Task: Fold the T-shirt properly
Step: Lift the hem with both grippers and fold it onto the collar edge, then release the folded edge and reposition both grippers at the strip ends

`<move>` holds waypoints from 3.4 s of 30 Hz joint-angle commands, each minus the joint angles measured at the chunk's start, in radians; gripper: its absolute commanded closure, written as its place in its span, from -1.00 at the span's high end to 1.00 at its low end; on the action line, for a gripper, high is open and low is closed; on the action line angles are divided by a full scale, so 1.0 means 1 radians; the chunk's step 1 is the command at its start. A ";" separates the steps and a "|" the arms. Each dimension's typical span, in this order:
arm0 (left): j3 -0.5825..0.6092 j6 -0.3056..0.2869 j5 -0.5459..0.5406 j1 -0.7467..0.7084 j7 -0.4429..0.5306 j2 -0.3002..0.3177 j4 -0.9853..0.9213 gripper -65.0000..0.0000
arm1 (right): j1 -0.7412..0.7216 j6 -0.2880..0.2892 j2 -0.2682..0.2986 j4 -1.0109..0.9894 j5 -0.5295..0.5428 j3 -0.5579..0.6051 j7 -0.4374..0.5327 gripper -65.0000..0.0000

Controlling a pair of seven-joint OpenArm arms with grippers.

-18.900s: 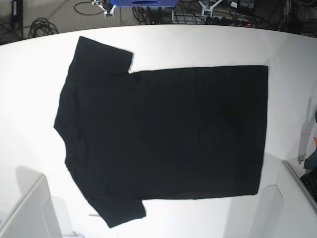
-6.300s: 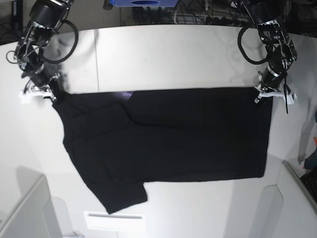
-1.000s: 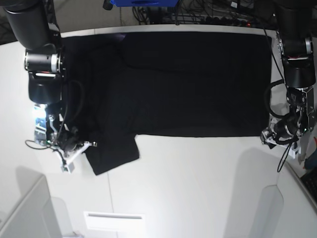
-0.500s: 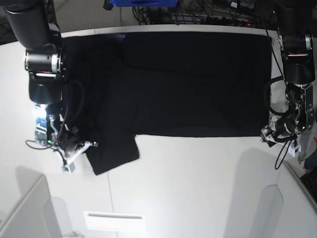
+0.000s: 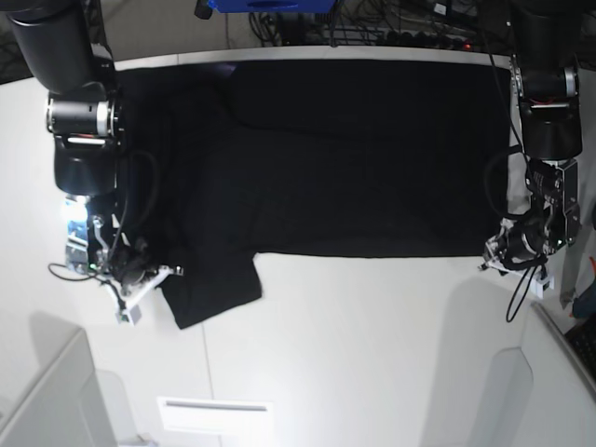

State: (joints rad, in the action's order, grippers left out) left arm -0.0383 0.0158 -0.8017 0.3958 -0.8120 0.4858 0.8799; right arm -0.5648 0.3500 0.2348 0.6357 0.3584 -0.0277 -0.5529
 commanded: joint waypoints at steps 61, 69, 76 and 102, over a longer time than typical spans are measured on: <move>-0.125 -0.035 -0.443 -0.617 -0.033 0.218 0.714 -1.00 | 0.856 0.169 -0.167 1.340 -0.003 -0.651 -0.437 -1.00; -0.125 -0.058 -0.463 -0.694 -0.033 0.253 0.734 -1.00 | 0.946 0.222 -0.188 1.357 -0.002 -0.676 -0.434 -1.00; -0.125 -0.055 -0.470 -0.766 -0.033 0.287 0.839 -1.00 | 0.946 0.223 -0.191 1.367 -0.002 -0.713 -0.441 -1.00; -0.279 -0.061 -0.244 -0.909 -0.178 0.169 0.853 -1.00 | 0.963 0.223 -0.173 1.274 -0.009 -0.705 -0.444 -1.00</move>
State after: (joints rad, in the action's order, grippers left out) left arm -0.3054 -0.0414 -1.0393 -0.5148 -0.9985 0.6373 1.7172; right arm 0.3996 0.5694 0.0433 1.8942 0.3439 -0.7284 -1.0145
